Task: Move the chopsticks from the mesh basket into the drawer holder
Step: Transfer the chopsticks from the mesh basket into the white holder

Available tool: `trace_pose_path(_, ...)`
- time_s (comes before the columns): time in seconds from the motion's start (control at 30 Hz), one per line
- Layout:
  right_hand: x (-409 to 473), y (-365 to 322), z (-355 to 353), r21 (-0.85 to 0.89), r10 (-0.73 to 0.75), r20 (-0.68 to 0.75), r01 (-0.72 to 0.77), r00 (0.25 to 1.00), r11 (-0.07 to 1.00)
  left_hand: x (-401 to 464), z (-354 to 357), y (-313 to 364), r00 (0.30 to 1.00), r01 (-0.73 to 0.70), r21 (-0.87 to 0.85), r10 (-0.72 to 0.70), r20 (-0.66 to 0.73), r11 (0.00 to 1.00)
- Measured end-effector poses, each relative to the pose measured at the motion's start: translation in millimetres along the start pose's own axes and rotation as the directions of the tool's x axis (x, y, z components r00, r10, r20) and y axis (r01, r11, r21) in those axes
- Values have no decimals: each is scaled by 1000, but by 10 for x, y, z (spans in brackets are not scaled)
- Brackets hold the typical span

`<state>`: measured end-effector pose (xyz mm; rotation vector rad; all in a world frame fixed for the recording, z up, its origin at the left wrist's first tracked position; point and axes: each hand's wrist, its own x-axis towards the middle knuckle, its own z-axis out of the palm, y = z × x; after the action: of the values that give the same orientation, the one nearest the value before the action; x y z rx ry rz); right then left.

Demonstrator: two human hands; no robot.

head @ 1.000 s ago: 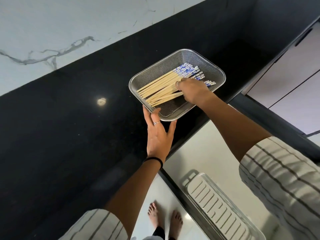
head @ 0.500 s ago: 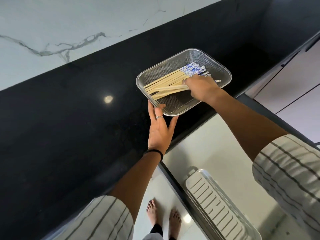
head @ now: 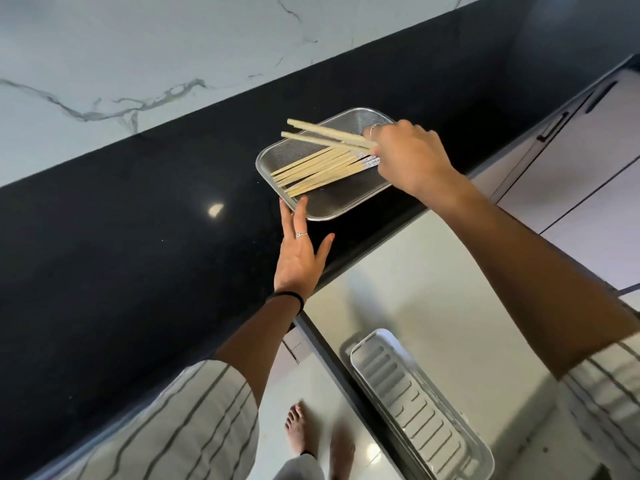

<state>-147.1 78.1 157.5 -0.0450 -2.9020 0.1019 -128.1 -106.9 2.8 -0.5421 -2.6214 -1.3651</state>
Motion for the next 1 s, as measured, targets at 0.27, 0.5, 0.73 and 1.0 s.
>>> trace_pose_path(0.27,-781,322,-74,528,220,199,-294,955,797,-48,1,-16,999,-14,44,13,34,999)
trace_pose_path(0.5,-1786,522,667,505,179,673,-623,717,598,-70,3,9,998,-23,57,20,52,998)
trace_pose_path(0.73,-2444,485,1231,305,51,892,-682,449,665,-76,-4,16,998,9,61,-13,62,998)
trace_pose_path(1.0,-2761,417,1599,181,47,945,-639,323,747,-78,2,-12,998,-6,76,2,55,997)
